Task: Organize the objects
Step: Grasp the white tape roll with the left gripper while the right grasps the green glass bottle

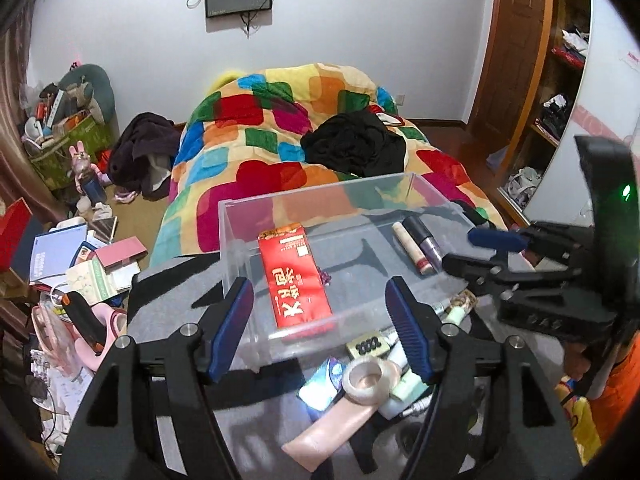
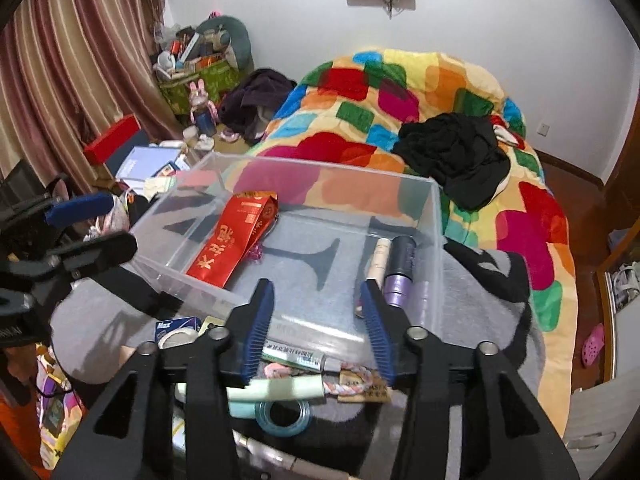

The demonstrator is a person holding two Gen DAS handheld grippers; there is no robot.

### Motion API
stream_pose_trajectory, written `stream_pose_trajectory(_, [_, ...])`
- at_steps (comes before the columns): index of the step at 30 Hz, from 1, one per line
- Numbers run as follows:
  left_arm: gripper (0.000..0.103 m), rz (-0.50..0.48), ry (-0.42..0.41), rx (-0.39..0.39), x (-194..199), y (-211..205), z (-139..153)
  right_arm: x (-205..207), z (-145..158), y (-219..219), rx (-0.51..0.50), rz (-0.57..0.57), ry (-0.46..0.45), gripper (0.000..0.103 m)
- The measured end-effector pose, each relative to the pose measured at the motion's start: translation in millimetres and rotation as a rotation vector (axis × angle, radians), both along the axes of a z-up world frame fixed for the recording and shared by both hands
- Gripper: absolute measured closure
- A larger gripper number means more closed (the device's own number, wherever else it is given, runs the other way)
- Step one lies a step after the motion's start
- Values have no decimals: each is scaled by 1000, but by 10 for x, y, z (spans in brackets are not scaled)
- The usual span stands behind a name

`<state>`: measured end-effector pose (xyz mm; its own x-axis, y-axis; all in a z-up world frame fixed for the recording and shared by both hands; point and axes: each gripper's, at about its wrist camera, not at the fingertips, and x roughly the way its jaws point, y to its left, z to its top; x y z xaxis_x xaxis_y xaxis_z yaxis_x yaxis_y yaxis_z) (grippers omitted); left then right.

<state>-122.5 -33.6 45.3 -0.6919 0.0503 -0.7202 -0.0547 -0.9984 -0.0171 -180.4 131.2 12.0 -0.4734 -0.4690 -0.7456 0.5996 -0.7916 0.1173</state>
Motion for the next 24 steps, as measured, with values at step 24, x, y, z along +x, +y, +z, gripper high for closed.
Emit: stream_pose_trajectory(24, [30,-12,-164,202,145,9,-858,825,-320,441,-94,40,-97,35])
